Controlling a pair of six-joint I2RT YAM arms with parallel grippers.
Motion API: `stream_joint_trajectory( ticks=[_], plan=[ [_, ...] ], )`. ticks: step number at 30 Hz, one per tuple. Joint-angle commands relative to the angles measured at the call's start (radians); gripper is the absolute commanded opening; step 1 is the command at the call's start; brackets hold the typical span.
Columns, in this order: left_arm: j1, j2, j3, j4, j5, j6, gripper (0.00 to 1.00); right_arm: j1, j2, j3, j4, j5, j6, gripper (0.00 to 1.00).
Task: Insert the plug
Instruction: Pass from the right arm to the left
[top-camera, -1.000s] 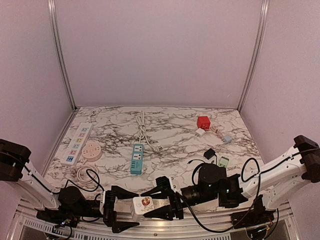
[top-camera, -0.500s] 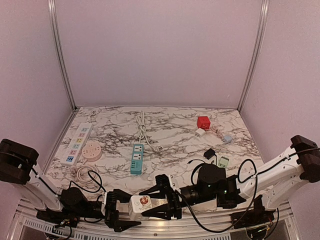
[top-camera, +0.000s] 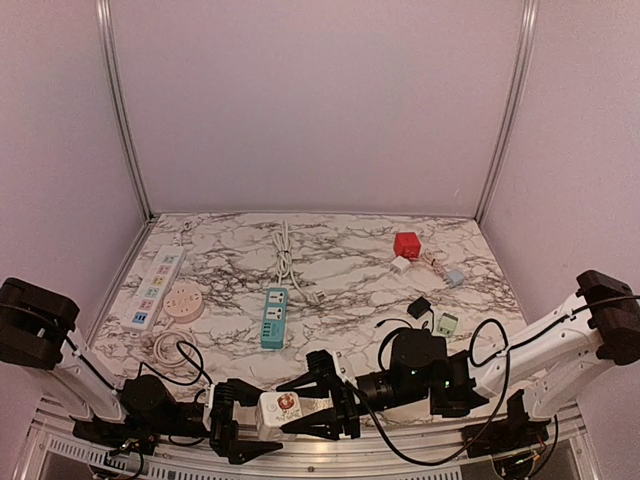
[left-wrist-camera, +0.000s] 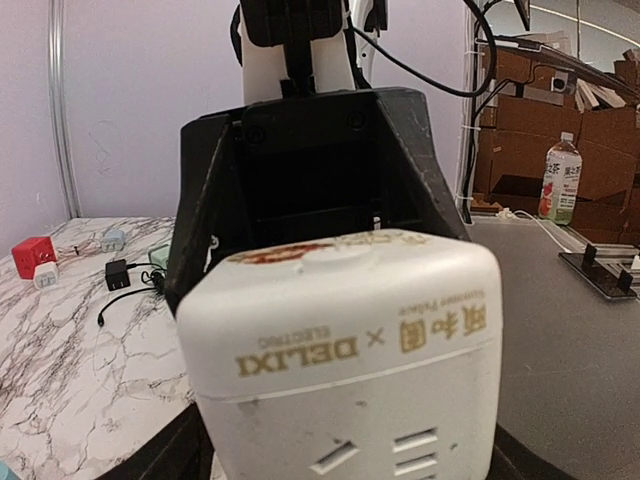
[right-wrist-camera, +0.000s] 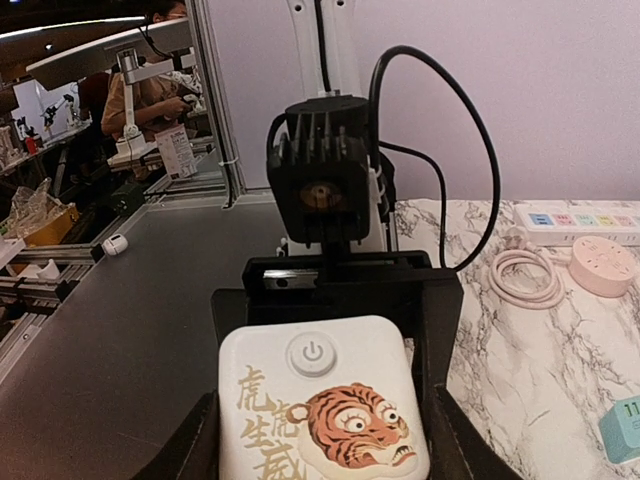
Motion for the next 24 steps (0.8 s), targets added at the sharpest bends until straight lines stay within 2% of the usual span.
stream_joint_trajectory(
  ticks=[1, 5, 9, 14, 17, 18, 20, 21, 22, 24],
  plan=[
    [-0.007, 0.02, 0.01, 0.096, -0.003, -0.002, 0.83, 0.001, 0.011, 0.054, 0.026, -0.017, -0.007, 0.0],
    [-0.007, 0.026, 0.012, 0.098, -0.009, -0.002, 0.79, 0.001, 0.016, 0.058, 0.023, -0.02, -0.008, 0.0],
    [-0.007, 0.028, 0.009, 0.104, -0.016, -0.002, 0.58, 0.004, 0.019, 0.061, 0.02, -0.025, -0.011, 0.0],
    [-0.007, 0.028, -0.001, 0.123, -0.025, -0.003, 0.57, 0.009, 0.04, 0.079, -0.005, -0.041, -0.024, 0.0],
    [-0.007, 0.028, -0.002, 0.127, -0.029, -0.003, 0.53, 0.014, 0.057, 0.097, -0.025, -0.054, -0.031, 0.0],
    [-0.007, 0.028, -0.002, 0.128, -0.028, -0.003, 0.54, 0.016, 0.062, 0.102, -0.031, -0.057, -0.034, 0.0],
    [-0.007, 0.028, -0.002, 0.127, -0.024, -0.002, 0.65, 0.018, 0.067, 0.108, -0.037, -0.059, -0.038, 0.01],
    [-0.007, 0.028, -0.002, 0.126, -0.026, -0.002, 0.67, 0.019, 0.069, 0.109, -0.038, -0.06, -0.039, 0.01],
    [-0.007, 0.027, -0.002, 0.125, -0.025, -0.002, 0.67, 0.019, 0.07, 0.11, -0.039, -0.06, -0.039, 0.01],
    [-0.007, 0.026, -0.003, 0.126, -0.026, -0.002, 0.6, 0.019, 0.068, 0.11, -0.039, -0.06, -0.04, 0.01]
  ],
)
